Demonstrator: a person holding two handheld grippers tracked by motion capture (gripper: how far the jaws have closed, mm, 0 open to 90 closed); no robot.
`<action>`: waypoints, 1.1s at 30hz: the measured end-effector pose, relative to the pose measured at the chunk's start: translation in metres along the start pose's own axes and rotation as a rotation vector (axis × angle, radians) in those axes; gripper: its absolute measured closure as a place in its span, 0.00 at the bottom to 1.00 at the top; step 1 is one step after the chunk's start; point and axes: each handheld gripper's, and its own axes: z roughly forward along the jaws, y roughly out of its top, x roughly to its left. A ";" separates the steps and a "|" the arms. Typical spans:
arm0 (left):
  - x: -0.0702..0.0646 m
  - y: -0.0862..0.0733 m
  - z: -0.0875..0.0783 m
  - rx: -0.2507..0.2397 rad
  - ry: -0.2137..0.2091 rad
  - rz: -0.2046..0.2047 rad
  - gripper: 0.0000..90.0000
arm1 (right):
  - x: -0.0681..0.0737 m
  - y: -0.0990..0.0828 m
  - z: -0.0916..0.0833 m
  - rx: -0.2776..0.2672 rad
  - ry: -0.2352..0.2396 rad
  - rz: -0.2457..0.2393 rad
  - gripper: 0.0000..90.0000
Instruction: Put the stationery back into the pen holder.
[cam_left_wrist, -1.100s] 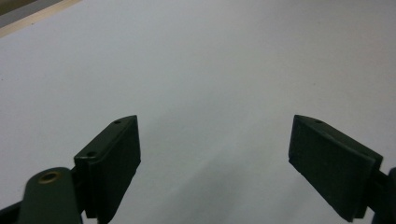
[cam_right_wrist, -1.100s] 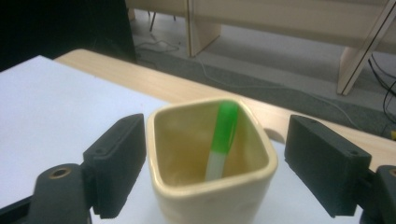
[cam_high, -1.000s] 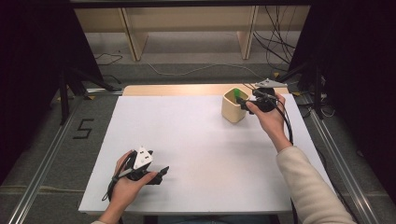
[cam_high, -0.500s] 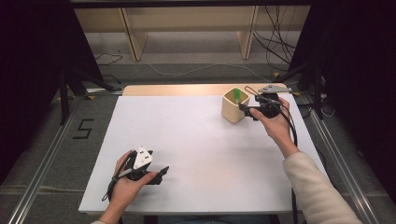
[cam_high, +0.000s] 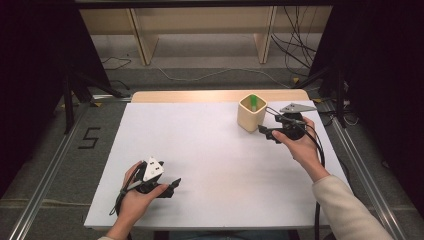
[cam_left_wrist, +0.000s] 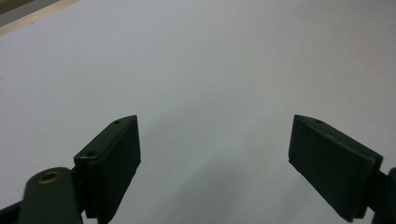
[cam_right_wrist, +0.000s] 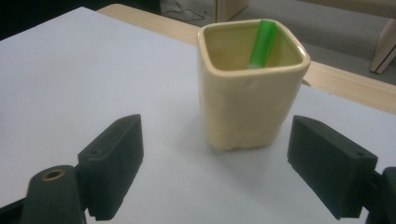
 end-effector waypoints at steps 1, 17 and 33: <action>0.000 0.000 0.000 0.001 0.000 0.001 0.19 | 0.000 -0.003 -0.002 0.004 0.007 -0.007 0.21; 0.000 0.000 0.000 0.000 0.000 0.002 0.19 | 0.020 -0.054 -0.038 0.037 0.096 0.007 0.21; -0.001 0.001 0.001 -0.002 -0.002 -0.001 0.19 | 0.024 -0.089 -0.059 0.021 0.121 0.000 0.21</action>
